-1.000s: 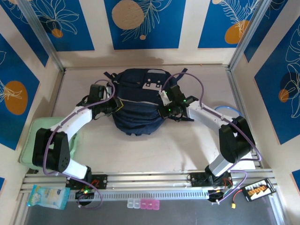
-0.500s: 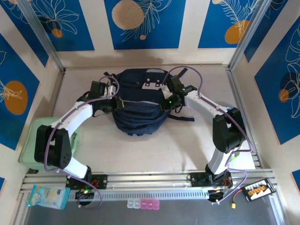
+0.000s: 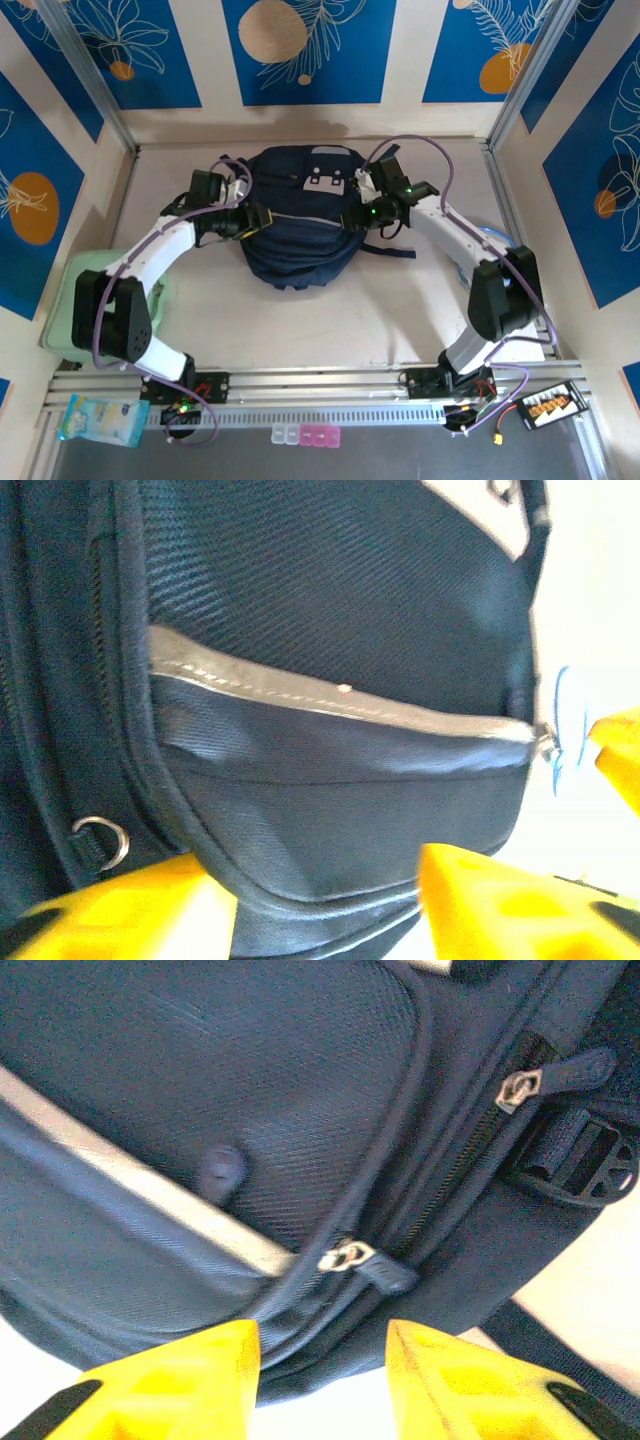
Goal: Pack books, pencil case, and school supplies into a backpack
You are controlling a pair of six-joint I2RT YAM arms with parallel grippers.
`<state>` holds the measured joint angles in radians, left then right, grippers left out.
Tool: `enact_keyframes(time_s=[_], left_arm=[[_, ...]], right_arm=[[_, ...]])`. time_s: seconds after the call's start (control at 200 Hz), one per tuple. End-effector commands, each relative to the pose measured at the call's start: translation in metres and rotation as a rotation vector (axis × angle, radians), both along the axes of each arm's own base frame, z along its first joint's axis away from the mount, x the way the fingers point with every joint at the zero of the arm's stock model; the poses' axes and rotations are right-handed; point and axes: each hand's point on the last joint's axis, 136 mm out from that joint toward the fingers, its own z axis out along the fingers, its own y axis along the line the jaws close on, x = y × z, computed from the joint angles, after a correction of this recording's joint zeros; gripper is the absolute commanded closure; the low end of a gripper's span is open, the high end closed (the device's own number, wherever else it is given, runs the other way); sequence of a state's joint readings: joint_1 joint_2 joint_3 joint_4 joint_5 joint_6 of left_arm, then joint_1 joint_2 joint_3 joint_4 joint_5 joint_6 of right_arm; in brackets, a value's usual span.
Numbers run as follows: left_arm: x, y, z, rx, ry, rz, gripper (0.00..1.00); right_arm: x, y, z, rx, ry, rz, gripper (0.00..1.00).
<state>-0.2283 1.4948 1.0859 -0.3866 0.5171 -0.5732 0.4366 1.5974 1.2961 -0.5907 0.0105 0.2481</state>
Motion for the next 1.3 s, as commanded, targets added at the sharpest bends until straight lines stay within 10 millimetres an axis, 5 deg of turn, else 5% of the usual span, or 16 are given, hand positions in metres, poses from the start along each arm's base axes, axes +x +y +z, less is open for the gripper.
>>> enact_keyframes(time_s=[0.0, 0.255, 0.33, 0.48, 0.625, 0.795, 1.095, 1.295], left_arm=[[0.007, 0.001, 0.058, -0.071, -0.143, 0.046, 0.38], [0.011, 0.069, 0.096, 0.201, -0.366, 0.300, 0.00], [0.011, 0.094, 0.104, 0.295, -0.458, 0.391, 0.00], [0.008, 0.140, 0.107, 0.498, -0.661, 0.557, 0.00], [0.001, 0.174, 0.083, 0.702, -0.750, 0.659, 0.00], [-0.006, 0.194, 0.043, 0.833, -0.739, 0.693, 0.00], [0.007, 0.199, -0.016, 0.931, -0.690, 0.545, 0.01], [0.025, 0.186, -0.044, 0.816, -0.716, 0.443, 0.01]], right_arm=[[0.006, -0.017, 0.035, 0.005, -0.121, -0.108, 0.53], [0.012, -0.102, 0.112, 0.003, -0.458, -0.472, 0.18], [0.009, -0.134, 0.123, -0.011, -0.545, -0.610, 0.01], [-0.008, -0.203, 0.124, -0.019, -0.617, -0.910, 0.01], [-0.022, -0.243, 0.103, -0.057, -0.661, -1.039, 0.01], [-0.028, -0.263, 0.048, -0.161, -0.602, -1.029, 0.01], [-0.027, -0.269, -0.026, -0.364, -0.557, -0.917, 0.01], [-0.011, -0.251, -0.037, -0.283, -0.637, -0.823, 0.01]])
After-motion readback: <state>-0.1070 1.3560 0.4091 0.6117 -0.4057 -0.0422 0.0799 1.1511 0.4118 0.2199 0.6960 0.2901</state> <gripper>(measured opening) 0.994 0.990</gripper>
